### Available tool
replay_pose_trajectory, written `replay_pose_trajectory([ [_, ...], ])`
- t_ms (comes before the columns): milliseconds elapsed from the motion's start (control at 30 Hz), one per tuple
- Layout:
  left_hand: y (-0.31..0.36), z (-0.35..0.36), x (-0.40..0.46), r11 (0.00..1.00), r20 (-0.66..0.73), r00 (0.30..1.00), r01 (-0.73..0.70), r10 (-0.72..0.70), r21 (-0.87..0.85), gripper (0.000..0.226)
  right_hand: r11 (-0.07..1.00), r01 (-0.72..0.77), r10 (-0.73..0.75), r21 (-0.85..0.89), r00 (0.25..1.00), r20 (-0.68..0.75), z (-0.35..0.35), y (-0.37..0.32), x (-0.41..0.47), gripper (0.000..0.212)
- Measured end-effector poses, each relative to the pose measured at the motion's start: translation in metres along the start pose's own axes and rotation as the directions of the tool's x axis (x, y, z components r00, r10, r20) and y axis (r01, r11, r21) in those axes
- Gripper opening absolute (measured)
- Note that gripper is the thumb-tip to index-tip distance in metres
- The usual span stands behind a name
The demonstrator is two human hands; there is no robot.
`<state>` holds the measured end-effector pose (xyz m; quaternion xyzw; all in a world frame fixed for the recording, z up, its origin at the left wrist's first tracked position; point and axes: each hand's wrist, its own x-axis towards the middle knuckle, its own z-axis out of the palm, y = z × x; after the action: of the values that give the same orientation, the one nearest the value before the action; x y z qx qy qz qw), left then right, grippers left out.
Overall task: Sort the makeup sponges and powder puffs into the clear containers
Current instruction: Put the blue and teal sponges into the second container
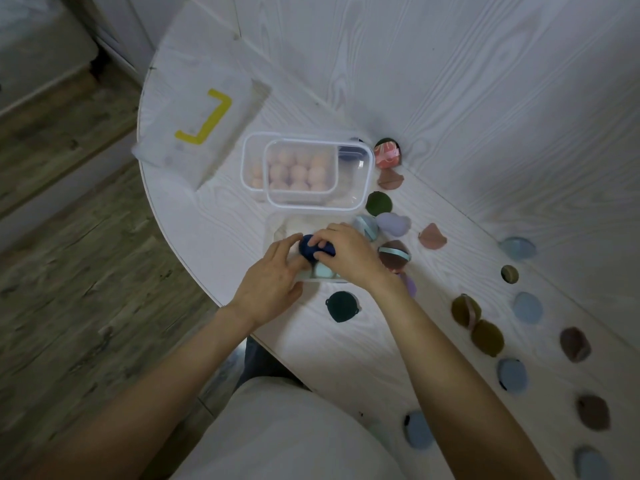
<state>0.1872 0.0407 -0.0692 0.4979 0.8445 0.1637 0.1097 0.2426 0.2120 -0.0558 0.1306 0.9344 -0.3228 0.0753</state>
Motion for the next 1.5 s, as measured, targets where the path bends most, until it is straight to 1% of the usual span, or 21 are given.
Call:
replay_pose_trajectory([
  [100, -0.002, 0.001, 0.004, 1.000, 0.044, 0.999, 0.001, 0.000, -0.009, 0.042, 0.990, 0.001, 0.000, 0.142, 1.000, -0.004, -0.012, 0.002, -0.007, 0.019],
  [133, -0.003, 0.001, 0.005, 1.000, 0.053, 0.999, -0.006, 0.006, -0.006, 0.041, 0.982, 0.007, 0.003, 0.190, 0.999, -0.052, -0.019, 0.005, -0.011, 0.017],
  [200, -0.004, 0.000, 0.006, 1.000, 0.054, 0.998, -0.015, 0.015, -0.005, 0.038, 0.959, -0.015, 0.082, 0.282, 0.970, -0.228, -0.040, 0.016, -0.021, 0.014],
  [267, -0.004, 0.000, 0.005, 1.000, 0.039, 0.999, -0.030, 0.029, 0.003, 0.038, 0.965, -0.075, 0.173, 0.251, 0.902, -0.397, -0.064, 0.032, -0.028, 0.015],
  [333, -0.005, 0.001, 0.005, 0.999, 0.020, 0.999, -0.029, 0.029, 0.017, 0.039, 0.981, -0.110, 0.173, 0.158, 0.860, -0.480, -0.081, 0.054, -0.016, 0.016],
  [367, -0.006, 0.002, 0.006, 0.999, 0.013, 1.000, -0.026, 0.025, 0.022, 0.039, 0.986, -0.112, 0.156, 0.120, 0.860, -0.485, -0.086, 0.063, -0.006, 0.016],
  [467, -0.009, 0.003, 0.009, 1.000, -0.002, 1.000, 0.019, -0.019, 0.018, 0.036, 0.994, -0.111, 0.101, -0.003, 0.916, -0.389, -0.092, 0.078, 0.037, 0.023],
  [633, -0.012, 0.004, 0.010, 0.998, -0.046, 0.998, 0.054, -0.053, 0.021, 0.036, 0.936, -0.017, -0.062, -0.352, 0.975, -0.214, -0.092, 0.079, 0.108, 0.048],
  [767, -0.014, 0.005, 0.013, 0.998, -0.053, 0.997, 0.062, -0.061, 0.012, 0.036, 0.871, -0.055, 0.008, -0.488, 0.995, -0.098, -0.083, 0.089, 0.138, 0.058],
  [867, -0.014, 0.005, 0.016, 0.998, -0.048, 0.997, 0.060, -0.059, 0.007, 0.035, 0.833, -0.131, 0.043, -0.537, 0.984, -0.172, -0.081, 0.087, 0.134, 0.047],
  [933, -0.014, 0.004, 0.016, 0.998, -0.049, 0.997, 0.055, -0.055, 0.008, 0.035, 0.894, -0.188, 0.061, -0.407, 0.950, -0.306, -0.080, 0.082, 0.119, 0.040],
  [1000, -0.013, 0.005, 0.016, 0.998, -0.052, 0.997, 0.057, -0.057, 0.009, 0.035, 0.968, -0.231, 0.162, -0.097, 0.873, -0.461, -0.077, 0.076, 0.095, 0.040],
  [1033, -0.013, 0.005, 0.015, 0.998, -0.051, 0.997, 0.060, -0.059, 0.009, 0.035, 0.967, -0.230, 0.255, 0.110, 0.837, -0.484, -0.075, 0.069, 0.079, 0.042],
  [1067, -0.013, 0.005, 0.014, 0.998, -0.049, 0.997, 0.061, -0.061, 0.009, 0.034, 0.924, -0.208, 0.345, 0.322, 0.817, -0.461, -0.075, 0.060, 0.060, 0.043],
  [1133, -0.013, 0.005, 0.015, 0.998, -0.047, 0.997, 0.067, -0.067, 0.001, 0.035, 0.762, -0.157, 0.442, 0.629, 0.836, -0.326, -0.075, 0.038, 0.020, 0.041],
  [1200, -0.012, 0.003, 0.014, 0.998, -0.039, 0.998, 0.056, -0.056, 0.003, 0.035, 0.651, -0.105, 0.401, 0.752, 0.889, -0.223, -0.071, 0.011, -0.011, 0.037],
  [1233, -0.012, 0.001, 0.014, 0.999, -0.036, 0.998, 0.049, -0.049, 0.007, 0.035, 0.648, -0.079, 0.351, 0.757, 0.914, -0.206, -0.066, -0.001, -0.018, 0.036],
  [1300, -0.012, -0.001, 0.013, 0.999, -0.034, 0.999, 0.039, -0.038, 0.012, 0.034, 0.743, -0.048, 0.237, 0.667, 0.952, -0.196, -0.055, -0.022, -0.014, 0.035],
  [1367, -0.012, -0.002, 0.012, 0.999, -0.034, 0.999, 0.041, -0.040, 0.017, 0.036, 0.881, -0.025, 0.124, 0.472, 0.976, -0.180, -0.041, -0.036, 0.004, 0.034],
  [1400, -0.012, -0.002, 0.012, 0.999, -0.037, 0.999, 0.040, -0.039, 0.019, 0.038, 0.924, -0.009, 0.077, 0.382, 0.984, -0.161, -0.033, -0.040, 0.014, 0.034],
  [1500, -0.014, -0.003, 0.008, 1.000, -0.048, 0.999, 0.003, -0.001, 0.024, 0.044, 0.990, 0.048, -0.042, 0.134, 0.998, -0.051, -0.007, -0.038, 0.040, 0.031],
])
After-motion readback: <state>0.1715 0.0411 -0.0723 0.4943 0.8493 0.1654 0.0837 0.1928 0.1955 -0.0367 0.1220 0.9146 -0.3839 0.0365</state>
